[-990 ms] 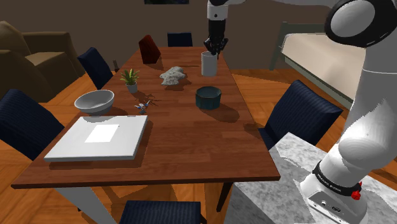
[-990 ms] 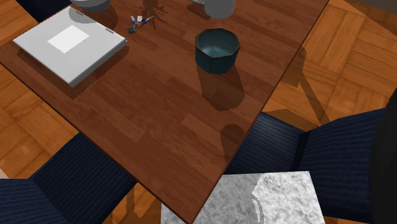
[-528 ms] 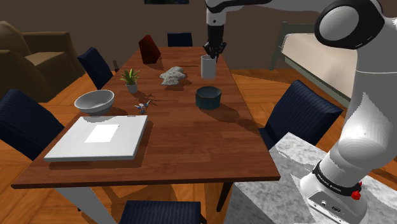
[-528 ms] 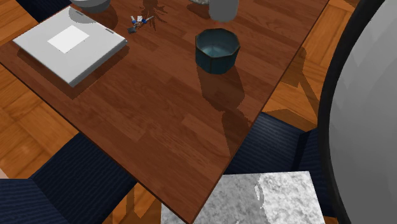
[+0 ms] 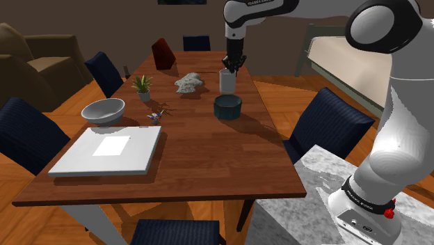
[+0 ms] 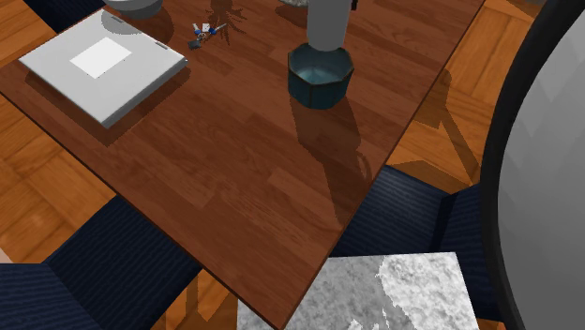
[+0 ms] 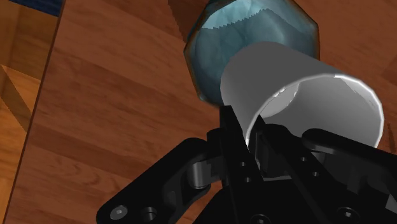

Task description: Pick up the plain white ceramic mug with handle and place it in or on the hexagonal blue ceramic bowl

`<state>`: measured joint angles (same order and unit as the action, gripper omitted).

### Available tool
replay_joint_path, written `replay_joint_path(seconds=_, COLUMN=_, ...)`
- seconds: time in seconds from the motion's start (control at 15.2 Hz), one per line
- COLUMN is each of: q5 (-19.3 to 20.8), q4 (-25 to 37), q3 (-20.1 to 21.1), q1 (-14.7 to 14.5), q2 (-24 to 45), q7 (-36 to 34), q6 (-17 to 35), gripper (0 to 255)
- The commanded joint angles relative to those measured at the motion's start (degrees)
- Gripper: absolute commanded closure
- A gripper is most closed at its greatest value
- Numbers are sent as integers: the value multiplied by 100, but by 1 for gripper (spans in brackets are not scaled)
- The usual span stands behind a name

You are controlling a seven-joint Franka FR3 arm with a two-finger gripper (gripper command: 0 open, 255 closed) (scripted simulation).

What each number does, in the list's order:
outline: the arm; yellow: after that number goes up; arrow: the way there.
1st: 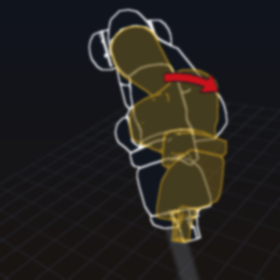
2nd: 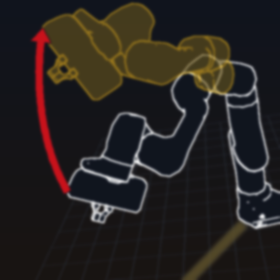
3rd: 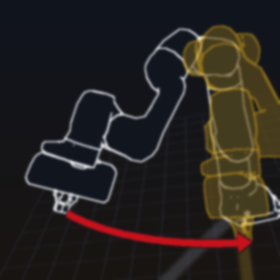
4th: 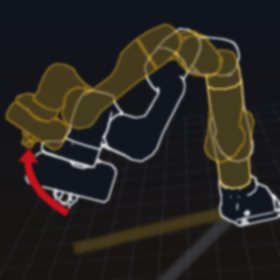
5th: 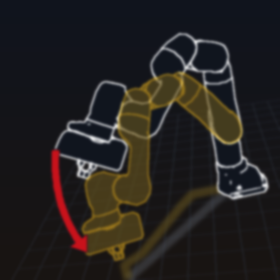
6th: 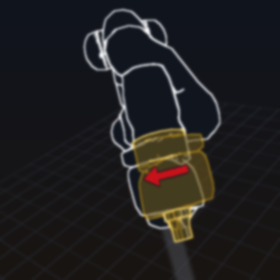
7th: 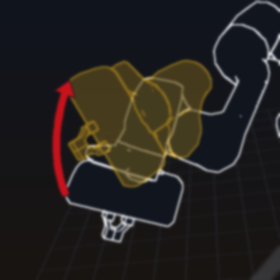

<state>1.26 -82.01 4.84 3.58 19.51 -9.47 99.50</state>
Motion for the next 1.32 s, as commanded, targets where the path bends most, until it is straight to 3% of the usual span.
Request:
replay_joint_path(seconds=0.0, q5=-1, q4=-171, q3=-2, q1=5, q2=-12, q7=4, q6=161, gripper=255)
replay_joint_path(seconds=0.33, q5=2, q4=-514, q3=-4, q1=9, q2=14, q7=2, q6=530, gripper=255)
replay_joint_path(seconds=0.79, q5=2, q4=-514, q3=-4, q1=9, q2=14, q7=2, q6=530, gripper=255)
replay_joint_path(seconds=0.86, q5=2, q4=-514, q3=-4, q1=9, q2=13, q7=3, q6=530, gripper=0)
replay_joint_path(seconds=1.19, q5=2, q4=-514, q3=-4, q1=9, q2=13, q7=3, q6=530, gripper=0)
replay_joint_path(seconds=1.25, q5=1, q4=-333, q3=-3, q1=7, q2=5, q7=4, q6=341, gripper=0)
